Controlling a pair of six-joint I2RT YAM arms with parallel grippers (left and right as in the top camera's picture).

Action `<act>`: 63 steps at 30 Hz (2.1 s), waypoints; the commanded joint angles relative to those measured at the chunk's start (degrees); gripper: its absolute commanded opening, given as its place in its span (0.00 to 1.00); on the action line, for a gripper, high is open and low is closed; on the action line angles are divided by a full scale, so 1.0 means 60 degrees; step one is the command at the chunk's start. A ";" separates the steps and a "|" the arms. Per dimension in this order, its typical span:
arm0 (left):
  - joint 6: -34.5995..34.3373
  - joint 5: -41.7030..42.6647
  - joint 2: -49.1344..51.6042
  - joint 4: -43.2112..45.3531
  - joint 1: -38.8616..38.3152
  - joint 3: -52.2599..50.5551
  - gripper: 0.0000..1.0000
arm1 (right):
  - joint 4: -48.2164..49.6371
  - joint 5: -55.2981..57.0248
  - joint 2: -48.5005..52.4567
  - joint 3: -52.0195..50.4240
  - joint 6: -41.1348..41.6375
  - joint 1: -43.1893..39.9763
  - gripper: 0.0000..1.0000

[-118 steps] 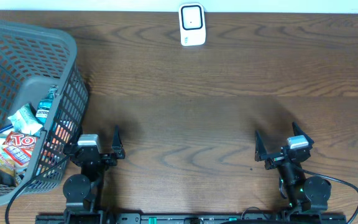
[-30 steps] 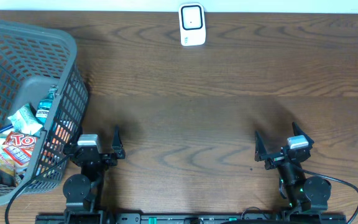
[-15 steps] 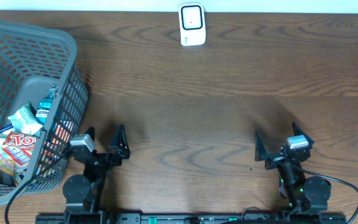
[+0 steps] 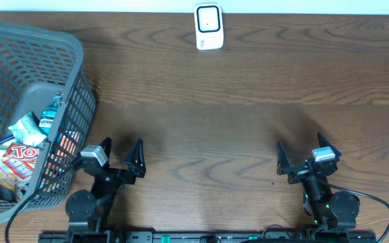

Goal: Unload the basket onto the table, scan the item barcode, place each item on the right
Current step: 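Raise the left gripper and move it over the grey basket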

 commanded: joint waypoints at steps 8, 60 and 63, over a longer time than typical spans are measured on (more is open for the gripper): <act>-0.0495 0.0193 0.0820 -0.1027 0.0040 0.2211 0.98 | -0.0025 0.0033 -0.0051 -0.0033 -0.0015 0.0044 0.99; -0.2087 0.4688 0.4033 -0.0127 0.0044 0.5074 0.98 | -0.0025 0.0033 -0.0051 -0.0033 -0.0015 0.0044 0.99; -0.2095 0.4411 0.4127 -0.0142 0.0044 0.5672 0.98 | -0.0025 0.0033 -0.0051 -0.0033 -0.0015 0.0044 0.99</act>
